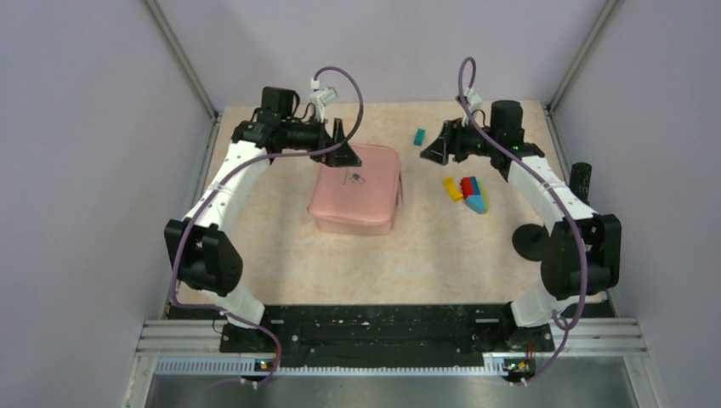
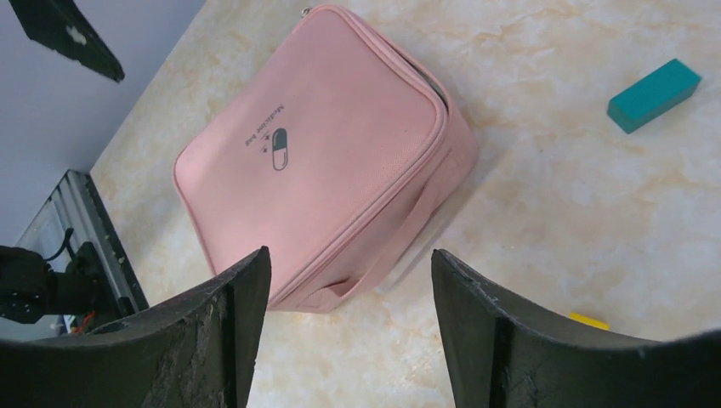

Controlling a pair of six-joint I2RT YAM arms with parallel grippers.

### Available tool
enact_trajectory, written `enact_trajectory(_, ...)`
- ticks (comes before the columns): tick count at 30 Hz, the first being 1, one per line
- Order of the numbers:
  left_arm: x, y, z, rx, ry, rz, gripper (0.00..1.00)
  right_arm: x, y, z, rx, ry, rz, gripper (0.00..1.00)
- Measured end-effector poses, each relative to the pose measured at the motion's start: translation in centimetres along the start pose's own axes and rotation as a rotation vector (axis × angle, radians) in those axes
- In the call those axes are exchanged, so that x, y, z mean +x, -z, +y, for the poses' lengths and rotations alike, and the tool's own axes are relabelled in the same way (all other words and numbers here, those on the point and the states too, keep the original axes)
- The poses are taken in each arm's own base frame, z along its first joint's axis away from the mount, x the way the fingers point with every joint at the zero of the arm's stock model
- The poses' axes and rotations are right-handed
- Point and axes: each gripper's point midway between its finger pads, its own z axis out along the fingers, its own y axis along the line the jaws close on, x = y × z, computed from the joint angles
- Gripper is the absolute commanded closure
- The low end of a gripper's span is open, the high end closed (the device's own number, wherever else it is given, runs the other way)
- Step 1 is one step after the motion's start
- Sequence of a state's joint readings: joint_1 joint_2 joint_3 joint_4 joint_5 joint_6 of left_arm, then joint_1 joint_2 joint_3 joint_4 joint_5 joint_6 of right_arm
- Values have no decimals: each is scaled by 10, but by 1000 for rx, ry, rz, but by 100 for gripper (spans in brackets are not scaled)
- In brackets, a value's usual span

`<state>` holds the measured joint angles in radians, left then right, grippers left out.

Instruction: Organize the medicine kit

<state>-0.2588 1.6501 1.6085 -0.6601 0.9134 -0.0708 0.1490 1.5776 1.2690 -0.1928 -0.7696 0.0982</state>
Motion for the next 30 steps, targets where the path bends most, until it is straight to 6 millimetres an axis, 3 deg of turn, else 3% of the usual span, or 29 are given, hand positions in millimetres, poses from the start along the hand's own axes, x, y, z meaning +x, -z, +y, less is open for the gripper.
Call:
enact_trajectory(3, 0, 11, 21, -79, -20, -4, 7, 6, -5, 1, -12, -36, -3, 33)
enact_trajectory(7, 28, 29, 50, -161, -57, 69, 8, 9, -14, -6, -16, -51, -6, 34)
enact_trajectory(10, 72, 39, 60, -180, -92, 182, 8, 13, -24, -16, -16, -68, 3, 34)
enact_trajectory(14, 135, 49, 56, -156, -142, 337, 10, 13, -47, -34, -20, -85, 19, 34)
enact_trajectory(16, 152, 54, 56, -153, -163, 382, 10, 9, -63, -42, -28, -78, 23, 34)
enact_trajectory(23, 169, 63, 68, -215, -241, 428, 12, -1, -130, -41, -127, -7, 29, 32)
enact_trajectory(30, 167, 68, 91, -325, -284, 453, 14, 22, -178, -28, -214, 8, 72, 34)
